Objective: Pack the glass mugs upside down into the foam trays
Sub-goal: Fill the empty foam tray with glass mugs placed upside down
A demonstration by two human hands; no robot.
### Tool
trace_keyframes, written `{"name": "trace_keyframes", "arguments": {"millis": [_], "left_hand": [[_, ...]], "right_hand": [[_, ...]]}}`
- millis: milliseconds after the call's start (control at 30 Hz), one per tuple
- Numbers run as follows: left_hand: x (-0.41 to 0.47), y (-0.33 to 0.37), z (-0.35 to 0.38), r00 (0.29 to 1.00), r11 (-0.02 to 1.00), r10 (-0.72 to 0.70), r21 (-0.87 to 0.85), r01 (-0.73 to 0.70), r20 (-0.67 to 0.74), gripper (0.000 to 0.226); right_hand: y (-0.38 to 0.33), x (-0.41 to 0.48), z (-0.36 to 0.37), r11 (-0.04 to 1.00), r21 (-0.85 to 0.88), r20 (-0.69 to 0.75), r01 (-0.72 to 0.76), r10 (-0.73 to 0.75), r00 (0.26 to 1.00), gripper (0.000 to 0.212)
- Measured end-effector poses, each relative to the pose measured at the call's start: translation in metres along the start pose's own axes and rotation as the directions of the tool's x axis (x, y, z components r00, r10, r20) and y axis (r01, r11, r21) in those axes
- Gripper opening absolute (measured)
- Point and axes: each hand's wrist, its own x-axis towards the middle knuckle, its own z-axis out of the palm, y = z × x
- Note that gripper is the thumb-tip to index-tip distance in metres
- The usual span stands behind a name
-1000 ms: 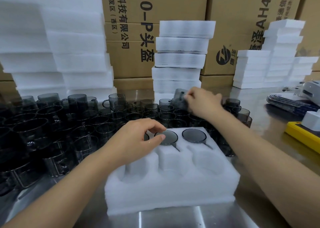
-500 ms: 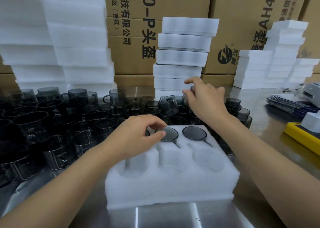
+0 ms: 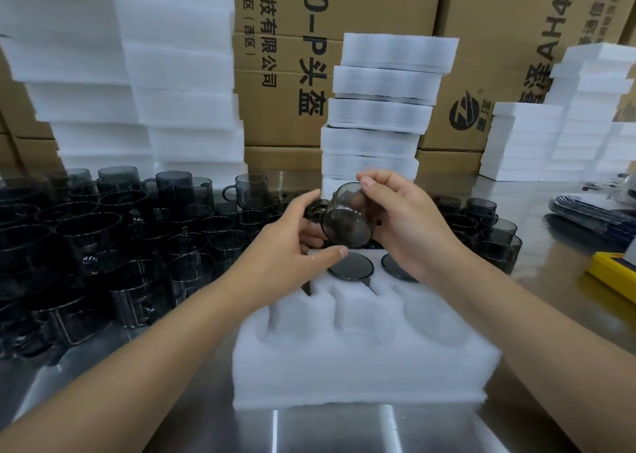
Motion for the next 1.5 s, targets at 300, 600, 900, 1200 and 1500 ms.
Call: {"name": "trace_keyframes", "arguments": {"millis": [300, 600, 900, 1200, 1500], "left_hand": [[-0.001, 0.008, 0.001, 0.999, 0.996, 0.037, 0.075, -0.038, 0.014, 0.059], [-0.001, 0.014, 0.004, 0.999, 0.992, 0.052, 0.115, -0.050, -0.011, 0.054], [-0.007, 0.024, 0.004, 0.992, 0.994, 0.111, 0.006, -0.111, -0.066, 0.074], [-0.009, 0.021, 0.002, 0.992, 0.997, 0.069, -0.007, -0.071, -0.102, 0.070], [-0.012, 0.021, 0.000, 0.976, 0.976, 0.178, -0.106, -0.192, -0.123, 0.072]], "right_hand": [[0.007, 0.004, -0.004, 0.999, 0.015, -0.082, -0.038, 0.039, 0.996, 0.034], [0.008, 0.000, -0.004, 0.999, 0.040, 0.008, 0.036, -0.036, 0.999, 0.050], [0.011, -0.005, -0.004, 0.978, -0.081, 0.134, 0.193, -0.182, 0.974, 0.040], [0.011, -0.014, -0.001, 0.893, -0.291, 0.294, 0.342, -0.257, 0.921, 0.067], [0.010, -0.019, 0.000, 0.736, -0.520, 0.356, 0.435, -0.276, 0.893, 0.077]]}}
